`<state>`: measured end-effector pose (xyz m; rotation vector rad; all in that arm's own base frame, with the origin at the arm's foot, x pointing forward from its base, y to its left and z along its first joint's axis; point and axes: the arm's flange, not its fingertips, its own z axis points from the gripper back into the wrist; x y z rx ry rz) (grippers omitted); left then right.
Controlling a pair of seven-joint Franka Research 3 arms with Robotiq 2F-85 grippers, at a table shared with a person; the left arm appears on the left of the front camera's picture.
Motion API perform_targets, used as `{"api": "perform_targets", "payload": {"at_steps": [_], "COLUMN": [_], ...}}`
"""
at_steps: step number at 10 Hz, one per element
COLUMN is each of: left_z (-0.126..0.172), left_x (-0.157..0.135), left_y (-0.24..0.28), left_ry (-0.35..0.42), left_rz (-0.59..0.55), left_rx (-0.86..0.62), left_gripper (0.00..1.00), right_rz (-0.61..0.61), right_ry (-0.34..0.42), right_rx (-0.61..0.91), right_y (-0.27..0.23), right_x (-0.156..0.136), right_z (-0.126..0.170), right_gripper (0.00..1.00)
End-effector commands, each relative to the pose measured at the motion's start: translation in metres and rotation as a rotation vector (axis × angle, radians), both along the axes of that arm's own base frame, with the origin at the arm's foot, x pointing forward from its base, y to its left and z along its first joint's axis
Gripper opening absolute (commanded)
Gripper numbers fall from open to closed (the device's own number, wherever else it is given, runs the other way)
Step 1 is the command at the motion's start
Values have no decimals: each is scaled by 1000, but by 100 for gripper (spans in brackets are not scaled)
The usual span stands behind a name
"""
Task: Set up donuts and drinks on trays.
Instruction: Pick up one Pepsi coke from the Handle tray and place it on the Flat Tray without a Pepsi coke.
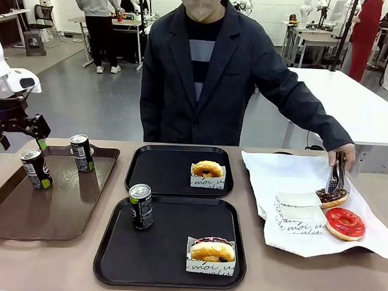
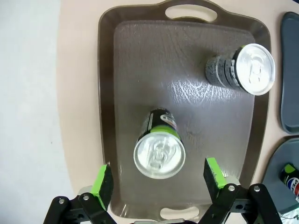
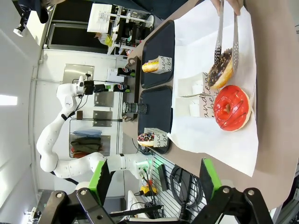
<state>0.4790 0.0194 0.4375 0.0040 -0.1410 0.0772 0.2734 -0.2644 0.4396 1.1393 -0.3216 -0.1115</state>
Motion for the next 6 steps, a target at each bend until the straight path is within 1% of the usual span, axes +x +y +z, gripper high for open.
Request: {"api": "perform_targets", "payload": {"at_steps": [1,2,4,6], "left_z": [-7,-12,-24,-42], "left_x": [17,25,28,30], "left_y": [0,-1,0,1], "left_ry": [4,31,51,90], "left_rz": [14,16,14,18], "left_rx": [5,-6,-16,-25], "left_gripper": [100,100,100,100], "right_rz": [-3,-3,-3,-3], "right_ry": [-27,-27,-27,-27], "right_rx": [21,21,21,21], "right_y": [0,0,0,0], "right_x": [2,2,2,2], "right_z": [0,0,0,0], "right_gripper": [100,100,100,100]}}
